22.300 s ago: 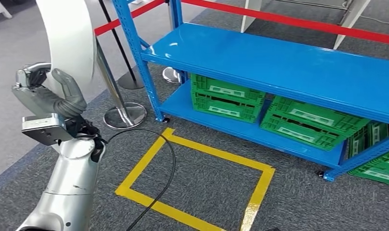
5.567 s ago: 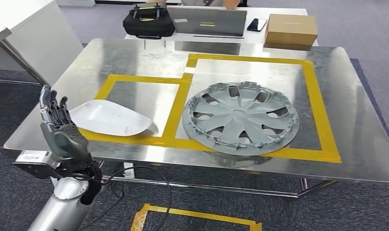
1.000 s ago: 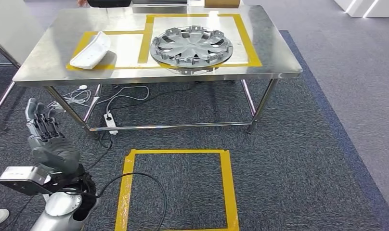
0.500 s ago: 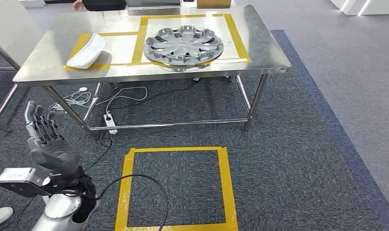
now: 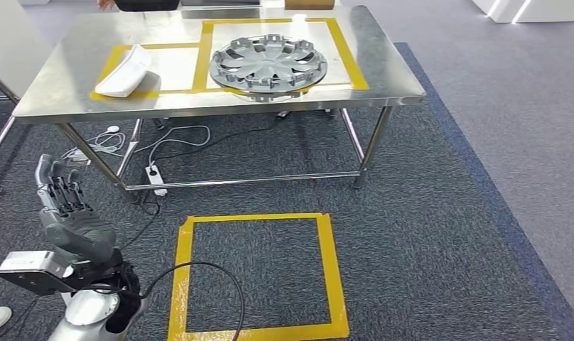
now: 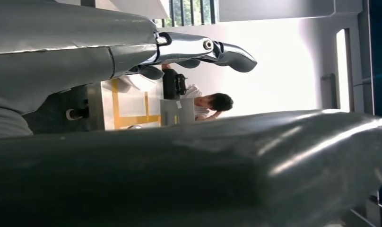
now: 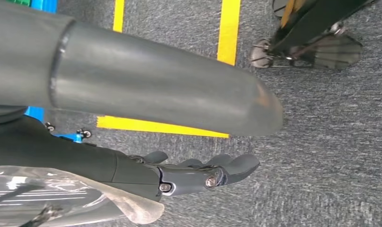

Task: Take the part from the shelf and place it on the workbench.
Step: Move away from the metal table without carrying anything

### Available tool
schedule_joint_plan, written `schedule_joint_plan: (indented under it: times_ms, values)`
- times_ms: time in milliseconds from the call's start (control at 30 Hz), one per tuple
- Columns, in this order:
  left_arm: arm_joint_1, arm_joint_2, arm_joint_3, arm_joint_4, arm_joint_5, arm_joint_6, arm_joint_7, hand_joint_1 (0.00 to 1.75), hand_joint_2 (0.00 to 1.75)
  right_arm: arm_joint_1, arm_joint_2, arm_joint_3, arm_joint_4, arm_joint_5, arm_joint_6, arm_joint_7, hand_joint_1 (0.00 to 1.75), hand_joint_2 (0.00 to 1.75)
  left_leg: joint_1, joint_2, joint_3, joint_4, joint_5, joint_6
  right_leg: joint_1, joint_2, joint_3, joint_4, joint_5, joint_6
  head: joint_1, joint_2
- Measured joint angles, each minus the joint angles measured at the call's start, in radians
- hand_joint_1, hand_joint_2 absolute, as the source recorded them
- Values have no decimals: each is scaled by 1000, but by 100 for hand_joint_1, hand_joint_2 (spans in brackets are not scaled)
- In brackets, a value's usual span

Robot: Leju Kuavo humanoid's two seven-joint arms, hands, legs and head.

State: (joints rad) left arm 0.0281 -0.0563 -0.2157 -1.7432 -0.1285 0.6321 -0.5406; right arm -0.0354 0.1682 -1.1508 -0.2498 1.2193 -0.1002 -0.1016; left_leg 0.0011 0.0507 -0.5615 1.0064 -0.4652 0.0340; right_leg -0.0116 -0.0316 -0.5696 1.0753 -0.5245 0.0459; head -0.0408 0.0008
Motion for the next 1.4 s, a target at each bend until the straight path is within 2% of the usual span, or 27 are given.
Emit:
schedule_joint_plan:
  times_ms: [67, 133, 200, 267, 333, 367, 400, 433, 500, 567, 600, 667, 733, 767, 833, 867, 900, 933, 1000, 1067, 1100, 1167, 1233, 1267, 1333, 1367, 1400]
  values:
    - [11, 1, 7, -9, 0, 3, -1, 0, 0, -6, 0, 0, 0, 5, 0, 1, 0, 0, -6, 10, -4, 7, -1, -10, 3, -18, 34, -71, 15, -9, 0, 0]
    - [21, 2, 13, -17, -2, 4, -1, 0, 0, -7, 0, 0, 0, 8, 0, 5, 0, 0, -8, 23, -6, 9, 1, -19, 4, -8, 33, -72, 16, -23, -1, 0]
    - [28, 2, 17, -24, -7, 5, -1, 0, 0, -6, 0, 1, 0, 13, 0, 10, 0, 0, -6, 15, -11, 26, -16, -29, 1, 5, 30, -74, 23, -34, -3, 0]
    - [38, 3, 23, -32, -13, 6, -1, 0, 0, -7, -1, 1, 0, 19, 1, 16, 0, 0, -1, -15, -44, 112, -74, -40, -2, 19, 28, -76, 29, -44, -6, 0]
    - [51, 5, 29, -36, -17, 6, -1, 0, 0, -10, -1, 2, 0, 24, 3, 19, 0, 0, 1, -34, -98, 245, -137, -44, -2, 36, 24, -75, 32, -49, -8, 0]
    - [58, 5, 31, -37, -19, 7, -1, 0, 0, -10, -2, 2, 0, 26, 3, 20, 0, 0, 2, -37, -114, 287, -148, -44, -1, 45, 22, -75, 33, -49, -8, 0]
    - [63, 6, 33, -39, -22, 6, 0, 0, 0, -10, -2, 2, 0, 28, 4, 21, 0, 0, 2, -39, -114, 291, -139, -42, 0, 54, 22, -74, 33, -50, -8, 0]
    - [68, 6, 36, -42, -26, 6, 3, 0, 0, -10, -2, 2, 0, 30, 5, 22, 0, 0, 2, -41, -96, 256, -111, -39, 0, 64, 22, -73, 34, -49, -8, 0]
    - [72, 6, 42, -51, -35, 3, 10, 0, 0, -11, -1, 3, 1, 35, 6, 24, 0, 0, 2, -66, -32, 125, -44, -28, 1, 81, 22, -71, 35, -47, -7, 0]
    - [75, 5, 47, -61, -39, 1, 15, 0, 0, -15, 0, 3, 2, 37, 6, 26, 0, 0, 1, -91, 9, 29, -17, -21, 1, 96, 14, -68, 38, -38, -7, 0]
    - [76, 5, 48, -65, -41, 0, 15, 0, 0, -16, 0, 4, 2, 37, 6, 27, 0, 0, -1, -97, 12, 16, -19, -20, -1, 102, 8, -68, 41, -32, -7, 0]
    - [78, 4, 49, -70, -46, -3, 16, 0, 0, -15, -1, 4, 2, 39, 6, 28, 0, 0, 1, -85, 11, 6, -14, -14, -3, 109, -2, -69, 44, -20, -7, 0]
    - [79, 1, 51, -75, -53, -8, 17, 0, 0, -14, -3, 4, 2, 40, 6, 30, 0, 0, 6, -70, 12, -5, -7, -4, 0, 87, -21, -39, 22, -11, -2, 0]
    - [82, -1, 53, -78, -55, -10, 18, 0, 0, -16, -4, 6, 2, 41, 6, 30, 0, 0, 8, -60, 12, -8, -4, -1, 0, 69, -44, 5, -6, -7, 1, 0]
    - [91, -3, 57, -81, -58, -14, 22, 0, 0, -19, -4, 10, 3, 43, 6, 30, 0, 0, 6, -40, 9, -9, -3, 2, -1, 44, -105, 137, -70, 0, 6, 0]
    - [96, -4, 60, -82, -59, -15, 25, 0, 0, -19, -4, 11, 4, 45, 6, 30, 0, 0, 5, -29, 8, -8, -3, 2, -1, 40, -127, 189, -87, 3, 6, 0]
    - [101, -5, 64, -83, -59, -16, 27, 0, 0, -19, -4, 13, 4, 46, 5, 30, 0, 0, 5, -20, 8, -8, -3, 2, -1, 37, -133, 208, -85, 5, 6, 0]
    - [104, -7, 67, -85, -59, -17, 30, 0, 0, -18, -5, 14, 4, 48, 5, 30, 0, 0, 5, -11, 8, -7, -4, 2, -2, 33, -118, 184, -64, 6, 6, 0]
    - [109, -10, 74, -89, -58, -22, 34, 0, 0, -19, -6, 17, 4, 49, 4, 30, 0, 0, 4, 4, 10, -5, -6, -2, -1, 8, -45, 50, -3, 5, 6, 0]
    - [113, -13, 81, -94, -58, -29, 35, 0, 0, -24, -6, 19, 4, 50, 3, 30, 0, 0, -2, 16, 8, 1, -9, -11, 2, -17, 12, -55, 27, -5, 6, 0]
    - [115, -14, 85, -96, -57, -31, 35, 0, 0, -26, -6, 20, 4, 51, 3, 30, 0, 0, -5, 23, 8, 4, -10, -16, 4, -22, 20, -72, 27, -11, 6, 0]
    - [119, -18, 92, -98, -58, -34, 35, 0, 0, -25, -6, 22, 4, 54, 3, 30, 0, 0, -6, 33, 8, 5, -11, -25, 4, -7, 18, -74, 31, -23, 5, 0]
    - [122, -21, 98, -101, -57, -37, 35, 0, 0, -23, -6, 23, 4, 55, 3, 31, 0, 0, -2, 12, -2, 36, -38, -37, 0, 7, 17, -76, 37, -35, 3, 0]
    - [125, -21, 102, -103, -57, -39, 35, 0, 0, -24, -6, 24, 5, 55, 3, 31, 0, 0, 0, -6, -19, 80, -68, -42, -2, 15, 16, -77, 40, -40, 1, 0]
    - [131, -22, 110, -105, -55, -42, 35, 0, 0, -26, -6, 25, 5, 56, 2, 31, 0, 0, 2, -32, -73, 212, -136, -47, -1, 32, 12, -77, 43, -46, -1, 0]
    - [134, -23, 113, -105, -54, -43, 35, 0, 0, -27, -6, 25, 5, 56, 2, 31, 0, 0, 3, -36, -96, 266, -156, -47, 0, 41, 10, -77, 44, -47, -1, 0]
    - [136, -25, 115, -105, -54, -45, 35, 0, 0, -26, -6, 25, 4, 56, 1, 31, 0, 0, 3, -38, -105, 289, -155, -46, 0, 51, 10, -76, 45, -48, -1, 0]
